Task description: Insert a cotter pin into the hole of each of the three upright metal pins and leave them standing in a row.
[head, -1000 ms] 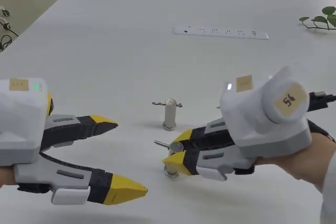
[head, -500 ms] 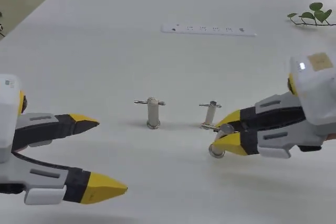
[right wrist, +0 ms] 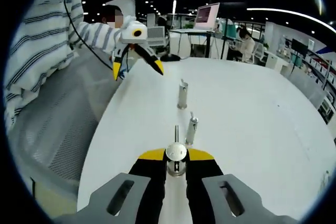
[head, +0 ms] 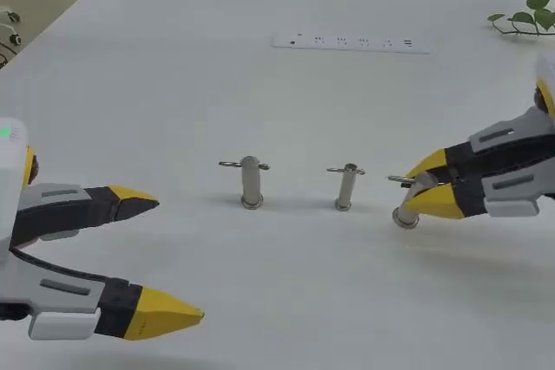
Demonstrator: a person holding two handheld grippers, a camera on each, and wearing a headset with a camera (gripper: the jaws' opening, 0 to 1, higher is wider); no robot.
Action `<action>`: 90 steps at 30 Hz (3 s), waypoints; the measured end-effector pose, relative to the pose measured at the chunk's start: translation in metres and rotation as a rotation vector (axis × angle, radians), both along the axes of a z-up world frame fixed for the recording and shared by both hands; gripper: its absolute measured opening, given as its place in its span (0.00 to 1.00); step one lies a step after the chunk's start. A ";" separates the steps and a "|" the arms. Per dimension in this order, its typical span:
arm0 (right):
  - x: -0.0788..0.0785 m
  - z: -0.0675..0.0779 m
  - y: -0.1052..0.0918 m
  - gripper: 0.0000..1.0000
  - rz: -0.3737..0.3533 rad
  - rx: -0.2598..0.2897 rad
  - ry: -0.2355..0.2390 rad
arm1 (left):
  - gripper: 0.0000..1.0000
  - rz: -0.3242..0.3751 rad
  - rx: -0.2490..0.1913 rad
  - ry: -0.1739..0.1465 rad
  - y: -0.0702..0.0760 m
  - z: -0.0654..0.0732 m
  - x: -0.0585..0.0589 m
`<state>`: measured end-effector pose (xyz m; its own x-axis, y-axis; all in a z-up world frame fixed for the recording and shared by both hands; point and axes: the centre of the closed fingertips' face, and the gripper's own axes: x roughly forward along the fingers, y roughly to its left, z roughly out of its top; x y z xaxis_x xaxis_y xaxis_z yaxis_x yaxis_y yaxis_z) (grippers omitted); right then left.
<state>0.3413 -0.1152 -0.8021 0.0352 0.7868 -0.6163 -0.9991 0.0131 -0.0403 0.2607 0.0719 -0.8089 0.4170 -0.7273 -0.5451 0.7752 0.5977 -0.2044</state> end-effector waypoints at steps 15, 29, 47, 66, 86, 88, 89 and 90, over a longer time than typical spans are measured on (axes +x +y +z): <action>0.021 -0.017 -0.028 0.13 0.116 -0.060 -0.002 | 0.85 0.056 0.076 0.040 0.001 -0.001 -0.013; 0.025 -0.027 -0.038 0.13 0.112 -0.033 -0.001 | 0.84 0.083 0.104 0.045 -0.002 0.004 -0.014; 0.022 -0.024 -0.025 0.14 0.094 0.032 -0.007 | 0.84 0.089 0.120 0.073 -0.003 -0.003 -0.020; 0.025 -0.025 -0.028 0.27 0.006 0.055 0.053 | 0.83 0.094 0.131 0.075 0.004 -0.005 -0.023; 0.005 0.018 -0.029 0.79 -0.257 0.201 0.099 | 0.89 0.083 0.067 -0.013 -0.001 0.012 -0.010; 0.000 0.023 -0.028 0.82 -0.285 0.215 0.094 | 0.90 0.084 0.056 -0.019 -0.002 0.014 -0.009; -0.002 0.026 -0.027 0.83 -0.317 0.230 0.098 | 0.90 0.082 0.051 -0.022 -0.003 0.015 -0.009; -0.005 0.028 -0.026 0.84 -0.325 0.236 0.096 | 0.89 0.073 0.044 -0.034 -0.004 0.017 -0.009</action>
